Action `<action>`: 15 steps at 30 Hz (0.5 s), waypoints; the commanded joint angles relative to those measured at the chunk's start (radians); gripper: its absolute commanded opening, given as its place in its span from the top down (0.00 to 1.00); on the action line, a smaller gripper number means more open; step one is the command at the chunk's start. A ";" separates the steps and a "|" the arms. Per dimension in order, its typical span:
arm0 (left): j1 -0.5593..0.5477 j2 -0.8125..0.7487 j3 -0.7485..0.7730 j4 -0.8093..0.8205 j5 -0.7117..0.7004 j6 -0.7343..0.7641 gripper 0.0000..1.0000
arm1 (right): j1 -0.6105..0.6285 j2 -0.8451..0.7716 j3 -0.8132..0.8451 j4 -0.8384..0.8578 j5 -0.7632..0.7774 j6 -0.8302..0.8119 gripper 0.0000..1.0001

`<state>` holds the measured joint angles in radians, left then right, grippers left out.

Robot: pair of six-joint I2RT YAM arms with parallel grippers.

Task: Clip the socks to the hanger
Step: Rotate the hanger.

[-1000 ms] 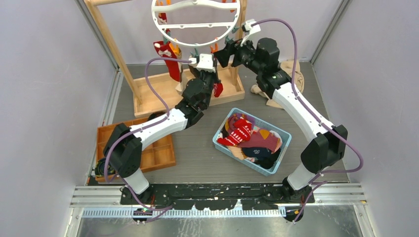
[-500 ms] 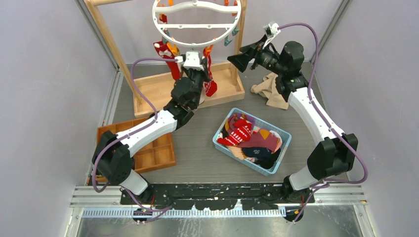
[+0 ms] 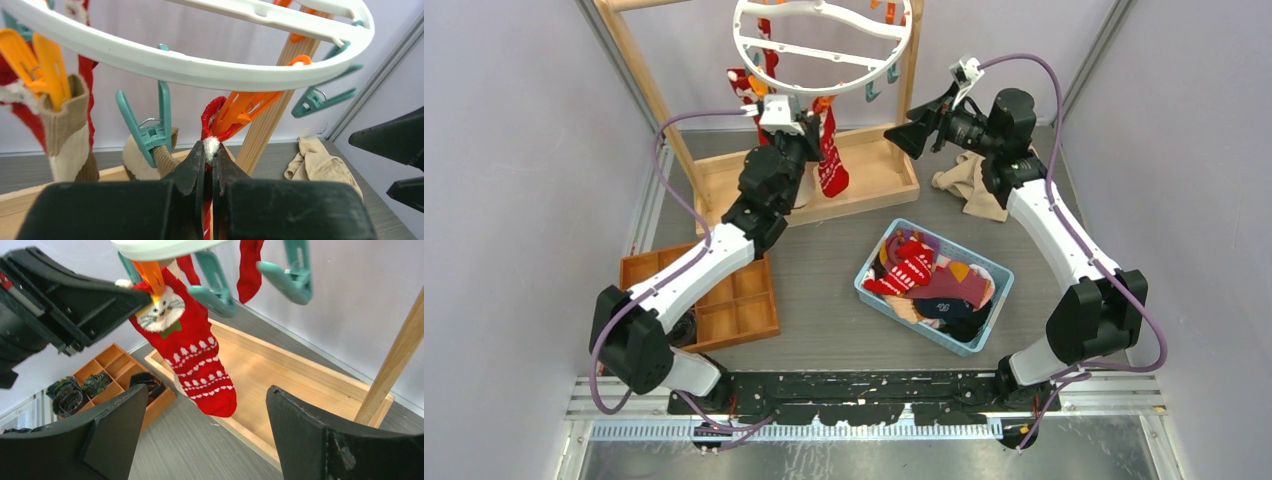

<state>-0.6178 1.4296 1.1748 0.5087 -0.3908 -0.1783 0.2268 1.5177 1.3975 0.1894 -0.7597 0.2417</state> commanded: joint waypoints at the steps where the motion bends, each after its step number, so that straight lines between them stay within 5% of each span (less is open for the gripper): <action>1: 0.064 -0.092 -0.012 -0.078 0.074 -0.086 1.00 | -0.006 -0.050 -0.006 -0.017 -0.028 -0.037 0.06; 15: 0.265 -0.230 -0.045 -0.276 0.199 -0.089 1.00 | -0.005 -0.063 -0.034 -0.085 -0.102 -0.098 0.06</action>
<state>-0.4191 1.2377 1.1263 0.2832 -0.2459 -0.2588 0.2256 1.5112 1.3617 0.1104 -0.8230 0.1722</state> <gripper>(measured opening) 0.033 0.935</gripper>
